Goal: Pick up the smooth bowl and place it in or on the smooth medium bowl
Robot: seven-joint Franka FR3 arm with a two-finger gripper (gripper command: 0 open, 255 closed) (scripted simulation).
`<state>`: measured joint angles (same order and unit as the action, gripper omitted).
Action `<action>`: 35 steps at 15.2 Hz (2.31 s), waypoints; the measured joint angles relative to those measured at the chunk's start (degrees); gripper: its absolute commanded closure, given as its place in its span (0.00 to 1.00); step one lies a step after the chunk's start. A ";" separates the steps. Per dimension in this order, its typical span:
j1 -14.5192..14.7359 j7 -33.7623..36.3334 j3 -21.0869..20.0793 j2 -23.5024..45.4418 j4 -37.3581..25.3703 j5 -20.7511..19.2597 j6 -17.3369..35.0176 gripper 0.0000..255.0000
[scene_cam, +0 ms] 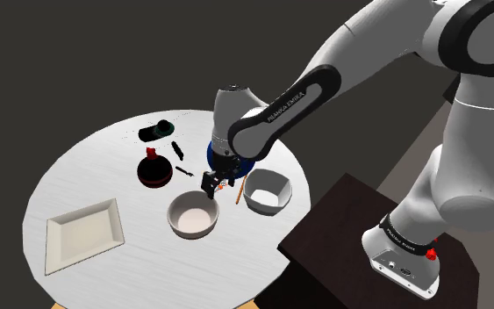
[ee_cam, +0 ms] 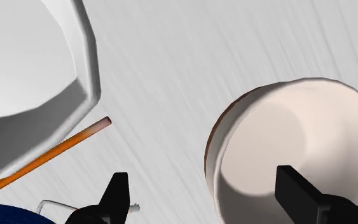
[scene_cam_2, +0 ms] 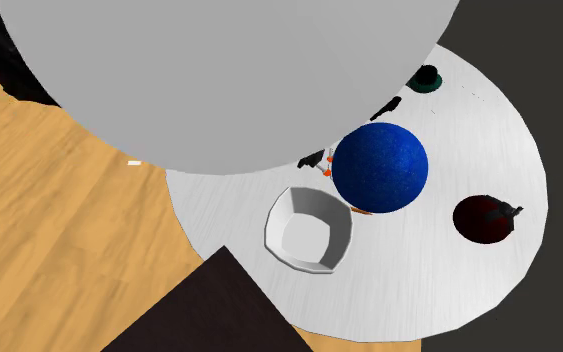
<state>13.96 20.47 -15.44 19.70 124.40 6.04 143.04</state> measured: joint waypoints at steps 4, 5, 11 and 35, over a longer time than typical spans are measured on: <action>1.48 1.32 0.24 6.01 -4.17 -0.82 2.07 0.00; 1.62 1.40 0.30 6.63 -4.33 -0.91 2.54 0.00; 2.47 1.83 0.76 10.08 -4.80 -1.53 5.55 0.00; 1.92 1.96 0.09 5.85 -4.45 -0.82 1.75 1.00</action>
<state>15.88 22.43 -15.35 25.55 119.95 5.22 144.79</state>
